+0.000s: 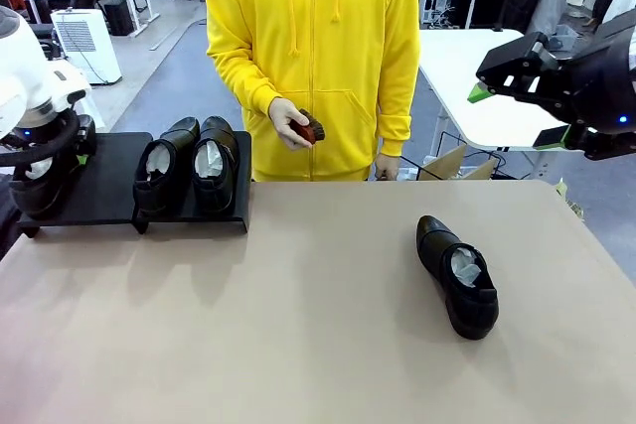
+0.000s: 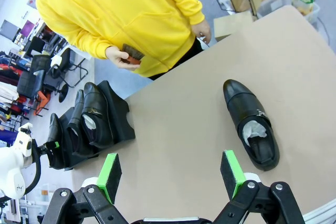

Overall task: Organize the shoes by placing them on the stand.
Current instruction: Pick up one Shoe and place it in the middle of the table.

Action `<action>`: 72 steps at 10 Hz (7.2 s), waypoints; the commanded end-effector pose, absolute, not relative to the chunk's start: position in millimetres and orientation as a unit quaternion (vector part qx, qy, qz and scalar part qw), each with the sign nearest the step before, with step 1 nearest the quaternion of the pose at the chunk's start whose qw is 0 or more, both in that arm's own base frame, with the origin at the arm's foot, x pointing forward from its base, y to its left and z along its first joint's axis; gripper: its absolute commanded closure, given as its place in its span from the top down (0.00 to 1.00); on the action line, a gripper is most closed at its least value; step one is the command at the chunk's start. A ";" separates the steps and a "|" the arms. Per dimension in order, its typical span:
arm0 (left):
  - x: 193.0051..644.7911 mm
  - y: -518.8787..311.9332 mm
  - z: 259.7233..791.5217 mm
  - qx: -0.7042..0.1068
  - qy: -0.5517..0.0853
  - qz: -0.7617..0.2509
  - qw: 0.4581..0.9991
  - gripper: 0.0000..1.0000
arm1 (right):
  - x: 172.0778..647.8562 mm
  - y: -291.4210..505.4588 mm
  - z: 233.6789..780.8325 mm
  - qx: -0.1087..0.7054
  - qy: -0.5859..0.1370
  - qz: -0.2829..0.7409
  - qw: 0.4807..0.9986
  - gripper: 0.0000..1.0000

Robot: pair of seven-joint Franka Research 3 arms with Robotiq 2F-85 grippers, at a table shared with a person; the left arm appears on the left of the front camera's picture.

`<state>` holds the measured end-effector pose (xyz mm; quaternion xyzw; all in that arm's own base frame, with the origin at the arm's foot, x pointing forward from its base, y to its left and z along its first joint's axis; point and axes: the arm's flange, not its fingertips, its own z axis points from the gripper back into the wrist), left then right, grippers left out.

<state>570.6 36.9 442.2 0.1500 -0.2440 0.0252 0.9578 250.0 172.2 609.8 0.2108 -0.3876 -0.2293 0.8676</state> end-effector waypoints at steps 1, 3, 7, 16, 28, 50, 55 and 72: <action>550.5 9.2 452.4 0.134 -0.252 -0.011 0.958 1.00 | 251.7 170.4 611.4 0.223 -0.383 -0.218 0.869 1.00; 509.4 -40.0 459.9 0.136 -0.264 -0.064 0.953 1.00 | 251.7 170.4 611.4 0.223 -0.383 -0.218 0.869 1.00; 467.4 -53.5 488.0 0.016 -0.091 -0.035 0.995 1.00 | 251.7 170.4 611.4 0.223 -0.383 -0.218 0.869 1.00; 446.6 -61.3 492.3 -0.036 -0.040 -0.047 0.997 1.00 | 361.6 188.4 505.0 0.042 -0.203 -0.181 0.961 1.00; 446.6 -61.3 492.3 -0.036 -0.040 -0.047 0.997 1.00 | 417.3 184.7 382.5 0.042 0.011 -0.058 0.997 1.00; 446.6 -61.3 492.3 -0.036 -0.040 -0.047 0.997 1.00 | 439.9 196.0 338.4 -0.028 0.017 -0.034 0.999 0.00; 446.6 -61.3 492.3 -0.036 -0.040 -0.047 0.997 1.00 | 437.7 193.1 337.1 -0.019 0.027 -0.024 0.999 0.00; 446.6 -61.3 492.3 -0.036 -0.040 -0.047 0.997 1.00 | 322.4 410.1 377.5 0.023 -0.053 0.033 0.998 0.00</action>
